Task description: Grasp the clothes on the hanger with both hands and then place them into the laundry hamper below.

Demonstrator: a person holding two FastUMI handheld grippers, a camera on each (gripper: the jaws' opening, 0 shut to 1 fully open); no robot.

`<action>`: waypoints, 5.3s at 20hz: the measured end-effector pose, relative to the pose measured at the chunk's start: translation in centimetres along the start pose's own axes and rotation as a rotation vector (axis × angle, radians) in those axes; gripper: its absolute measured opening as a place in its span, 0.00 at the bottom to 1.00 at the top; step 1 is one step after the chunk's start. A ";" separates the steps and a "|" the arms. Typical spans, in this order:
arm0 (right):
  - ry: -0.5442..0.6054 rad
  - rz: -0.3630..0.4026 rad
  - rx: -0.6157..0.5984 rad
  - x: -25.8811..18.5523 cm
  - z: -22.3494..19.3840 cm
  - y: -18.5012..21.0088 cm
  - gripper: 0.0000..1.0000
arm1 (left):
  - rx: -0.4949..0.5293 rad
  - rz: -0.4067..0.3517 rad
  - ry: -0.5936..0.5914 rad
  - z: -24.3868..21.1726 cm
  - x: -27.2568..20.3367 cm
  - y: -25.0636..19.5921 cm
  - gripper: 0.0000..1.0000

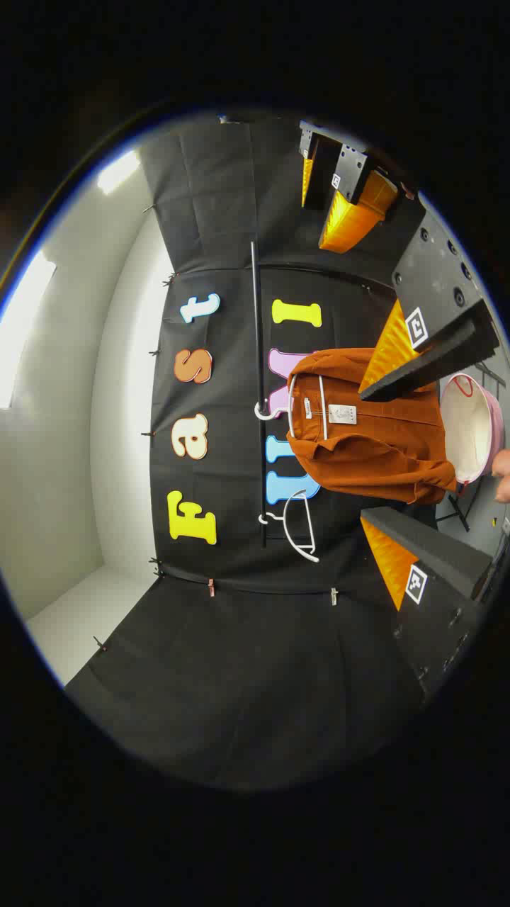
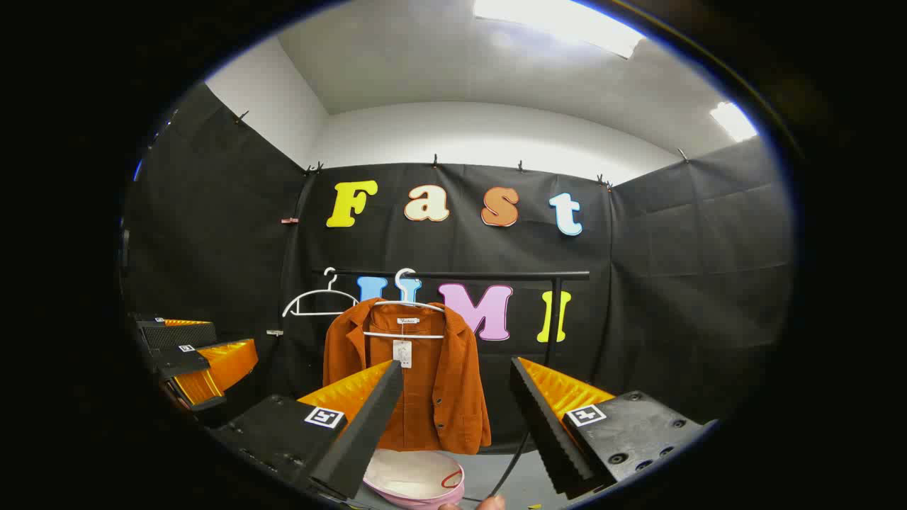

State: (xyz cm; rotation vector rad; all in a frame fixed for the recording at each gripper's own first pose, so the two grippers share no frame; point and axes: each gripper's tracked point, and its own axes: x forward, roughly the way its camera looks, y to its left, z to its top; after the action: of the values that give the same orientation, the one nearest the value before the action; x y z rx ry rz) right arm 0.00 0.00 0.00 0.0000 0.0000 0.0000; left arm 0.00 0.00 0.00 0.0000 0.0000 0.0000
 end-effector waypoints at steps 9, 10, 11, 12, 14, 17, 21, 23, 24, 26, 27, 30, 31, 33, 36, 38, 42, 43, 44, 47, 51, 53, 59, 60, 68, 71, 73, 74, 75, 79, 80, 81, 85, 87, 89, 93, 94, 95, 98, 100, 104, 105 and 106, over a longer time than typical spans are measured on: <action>-0.006 -0.024 -0.001 -0.8 0.4 0.1 0.98 | 0.001 -0.007 0.009 -0.3 -0.3 0.0 0.94; -0.005 -0.023 -0.001 -0.8 0.5 0.2 0.98 | 0.000 -0.008 0.009 -0.3 -0.2 -0.1 0.95; -0.005 -0.025 -0.001 -0.8 0.5 0.1 0.98 | 0.001 -0.009 0.009 -0.3 -0.2 -0.1 0.95; -0.005 -0.027 -0.001 -0.8 0.5 0.1 0.98 | 0.002 -0.010 0.009 -0.3 -0.3 0.0 0.94; -0.005 -0.028 0.000 -0.8 0.5 0.1 0.98 | 0.005 -0.010 0.007 -0.3 -0.4 0.0 0.94; -0.005 -0.030 0.002 -0.8 0.5 0.1 0.98 | 0.001 -0.010 0.008 -0.3 -0.4 0.2 0.94; 0.004 -0.037 0.003 -0.7 0.0 0.0 0.98 | 0.000 -0.028 0.008 -0.5 0.2 -0.1 0.94; 0.013 -0.044 0.008 -0.4 0.0 0.1 0.98 | -0.002 -0.033 0.011 -0.6 1.1 -0.1 0.94; 0.009 -0.042 0.012 -0.1 0.0 0.2 0.98 | -0.006 -0.034 0.008 -0.4 1.7 -0.2 0.95; 0.008 -0.040 0.013 1.0 -0.4 -0.1 0.97 | -0.025 -0.042 0.003 -0.3 3.5 -0.5 0.94; 0.007 -0.038 0.013 1.9 -0.5 -0.1 0.98 | -0.032 -0.044 0.000 -0.4 4.6 -0.7 0.94; 0.001 -0.021 0.002 7.5 -1.5 -0.2 0.98 | -0.027 -0.037 -0.017 -0.5 8.8 -1.0 0.94; 0.001 -0.013 0.002 9.3 -2.0 -0.1 0.98 | -0.027 -0.033 -0.017 -1.0 10.4 -1.3 0.94; -0.009 0.008 0.023 13.0 -3.0 0.4 0.98 | -0.030 -0.028 -0.023 -1.7 13.7 -1.7 0.94; 0.010 0.033 0.042 18.5 -5.7 0.8 0.98 | 0.000 0.010 -0.014 -3.6 19.2 -1.3 0.95; 0.019 0.048 0.060 21.9 -7.6 1.2 0.98 | 0.020 0.012 -0.013 -5.0 22.9 -1.9 0.94; 0.046 0.074 0.090 28.1 -11.2 1.5 0.98 | 0.028 0.043 0.005 -7.9 28.9 -1.7 0.94; 0.052 0.082 0.088 29.3 -12.0 1.6 0.98 | 0.032 0.059 0.015 -8.7 30.1 -1.5 0.94; 0.059 0.090 0.086 30.5 -12.8 1.6 0.98 | 0.027 0.074 0.027 -9.5 31.1 -1.1 0.94; 0.081 0.097 0.097 33.8 -14.9 1.4 0.98 | 0.026 0.104 0.034 -10.4 34.4 -0.7 0.95; 0.098 0.112 0.139 38.1 -16.6 1.6 0.98 | 0.056 0.140 0.034 -10.7 37.8 0.3 0.95; 0.105 0.132 0.146 39.9 -17.4 2.0 0.98 | 0.064 0.146 0.044 -11.1 39.1 0.5 0.95; 0.134 0.157 0.194 42.0 -18.1 1.9 0.28 | 0.049 0.158 0.058 -11.3 40.9 1.7 0.61; 0.131 0.170 0.204 42.1 -18.0 1.9 0.13 | 0.028 0.146 0.077 -11.6 41.0 1.7 0.43; 0.350 0.410 0.420 41.8 -19.5 4.3 0.05 | -0.019 0.140 0.161 -11.7 41.4 3.6 0.06; 0.423 0.442 0.476 41.9 -19.1 3.4 0.05 | -0.067 0.112 0.207 -11.2 41.2 4.1 0.05; 0.407 0.428 0.449 42.0 -18.1 2.3 0.09 | -0.063 0.133 0.201 -10.0 40.9 5.1 0.10; 0.378 0.414 0.422 42.3 -17.5 1.5 0.05 | -0.054 0.140 0.183 -9.1 40.7 5.7 0.09; 0.347 0.393 0.392 42.5 -16.8 0.7 0.05 | -0.043 0.147 0.166 -8.3 40.5 6.1 0.09; 0.255 0.266 0.403 43.7 -14.9 -3.6 0.05 | -0.023 0.173 0.125 -5.6 40.3 8.4 0.09; 0.238 0.243 0.404 44.2 -14.5 -4.5 0.05 | -0.033 0.191 0.121 -5.1 40.3 9.3 0.08; 0.226 0.222 0.400 44.7 -14.3 -5.3 0.05 | -0.048 0.200 0.120 -4.7 40.3 9.8 0.08; 0.189 0.181 0.364 46.8 -13.3 -7.0 0.05 | 0.000 0.214 0.068 -2.0 40.7 11.0 0.09; 0.196 0.173 0.343 47.5 -13.7 -6.8 0.05 | 0.031 0.213 0.062 -1.1 41.2 11.8 0.08; 0.216 0.167 0.332 48.3 -14.9 -6.8 0.05 | 0.047 0.213 0.074 -1.0 41.7 12.6 0.08; 0.286 0.164 0.343 49.5 -18.6 -6.3 0.05 | 0.056 0.192 0.131 -2.9 42.6 13.6 0.08; 0.305 0.169 0.347 49.3 -19.5 -6.0 0.05 | 0.045 0.196 0.148 -3.6 42.8 13.8 0.08; 0.321 0.173 0.352 48.7 -20.3 -5.8 0.05 | 0.034 0.205 0.166 -4.7 42.6 14.3 0.08; 0.368 0.192 0.384 47.0 -22.6 -4.5 0.05 | -0.009 0.228 0.230 -8.5 41.9 15.0 0.08; 0.397 0.210 0.408 45.6 -24.0 -3.6 0.05 | -0.011 0.242 0.266 -10.8 41.1 15.7 0.08; 0.429 0.262 0.468 42.7 -24.9 -1.6 0.05 | -0.023 0.244 0.307 -13.4 39.2 15.5 0.08; 0.434 0.280 0.480 42.0 -25.0 -0.9 0.05 | -0.022 0.237 0.316 -13.9 38.7 15.0 0.08; 0.439 0.299 0.490 41.4 -25.1 -0.4 0.05 | -0.025 0.230 0.327 -14.5 38.3 14.6 0.08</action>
State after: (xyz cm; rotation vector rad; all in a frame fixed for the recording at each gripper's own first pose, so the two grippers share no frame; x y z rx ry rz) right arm 41.43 -0.39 -25.09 0.4900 0.4393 0.2988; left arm 38.33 14.59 -14.49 -0.0254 0.3267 0.2296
